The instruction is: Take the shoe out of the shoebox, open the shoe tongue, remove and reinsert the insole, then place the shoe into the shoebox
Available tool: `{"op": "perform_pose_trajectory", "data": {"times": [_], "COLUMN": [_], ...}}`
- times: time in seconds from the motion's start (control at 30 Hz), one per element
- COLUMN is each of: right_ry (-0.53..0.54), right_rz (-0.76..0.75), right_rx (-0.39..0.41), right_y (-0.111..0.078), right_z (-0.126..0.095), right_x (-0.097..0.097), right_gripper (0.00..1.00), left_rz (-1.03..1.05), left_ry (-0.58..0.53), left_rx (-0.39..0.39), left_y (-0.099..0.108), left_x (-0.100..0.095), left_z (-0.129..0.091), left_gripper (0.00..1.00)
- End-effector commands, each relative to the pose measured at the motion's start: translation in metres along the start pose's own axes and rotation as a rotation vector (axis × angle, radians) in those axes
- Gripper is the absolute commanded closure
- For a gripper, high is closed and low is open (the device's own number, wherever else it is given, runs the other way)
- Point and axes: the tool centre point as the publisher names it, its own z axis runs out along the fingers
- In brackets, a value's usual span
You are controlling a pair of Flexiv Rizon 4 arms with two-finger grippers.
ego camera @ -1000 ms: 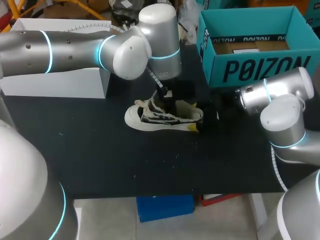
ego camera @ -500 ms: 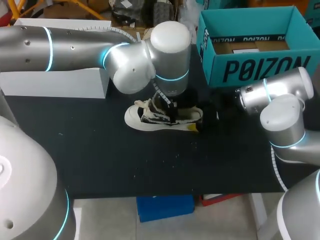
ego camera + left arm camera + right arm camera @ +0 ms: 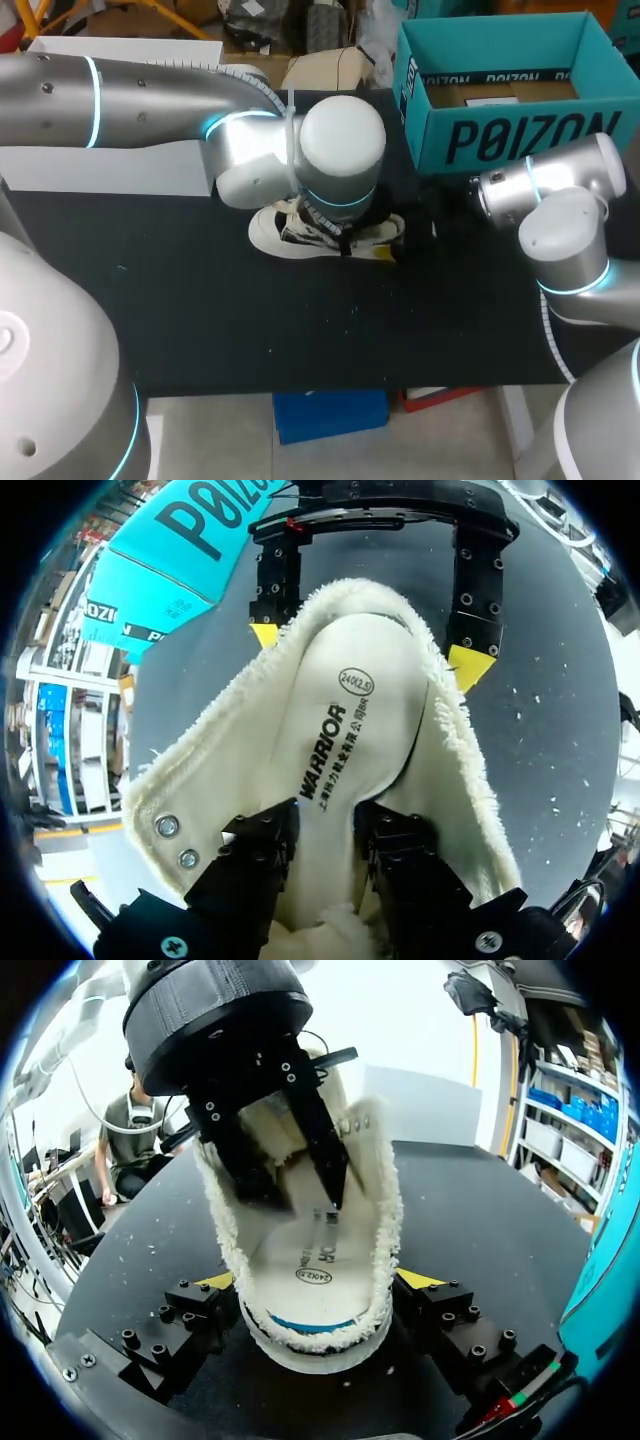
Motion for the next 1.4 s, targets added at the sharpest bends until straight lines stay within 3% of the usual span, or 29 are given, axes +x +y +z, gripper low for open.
{"op": "perform_pose_trajectory", "data": {"times": [0.03, 0.33, 0.37, 0.4, 0.43, 0.53, 0.93, 1.13, 1.4], "right_ry": [0.002, 0.002, 0.002, 0.002, 0.002, 0.002, 0.002, 0.002, 0.002], "right_rz": [0.001, 0.001, 0.001, 0.001, 0.001, 0.001, 0.001, 0.001, 0.001], "right_rx": [0.002, 0.002, 0.002, 0.002, 0.002, 0.002, 0.002, 0.002, 0.002], "right_y": [-0.001, -0.001, -0.001, -0.001, -0.001, -0.001, -0.001, -0.001, -0.001], "right_z": [-0.001, -0.001, -0.001, -0.001, -0.001, -0.001, -0.001, -0.001, -0.001], "right_x": [0.003, 0.003, 0.003, 0.003, 0.003, 0.003, 0.003, 0.003, 0.003], "right_gripper": [1.0, 1.0, 1.0, 1.0, 1.0, 1.0, 1.0, 1.0, 1.0], "left_rz": [-0.004, 0.036, 0.039, 0.056, 0.066, 0.086, 0.106, 0.072, 0.076], "left_ry": [-0.113, -0.075, -0.058, -0.045, -0.021, 0.031, 0.2, 0.212, 0.221], "left_rx": [0.04, 0.054, 0.054, 0.038, 0.033, 0.022, 0.08, 0.103, 0.159], "left_y": [0.008, -0.004, -0.004, -0.005, -0.006, -0.008, -0.009, -0.007, -0.011], "left_x": [-0.013, -0.017, -0.018, -0.017, -0.017, -0.016, -0.015, -0.02, -0.019], "left_z": [0.031, 0.044, 0.047, 0.049, 0.052, 0.052, -0.005, -0.029, -0.045], "left_gripper": [0.66, 0.72, 0.81, 0.98, 1.0, 1.0, 1.0, 1.0, 1.0]}}
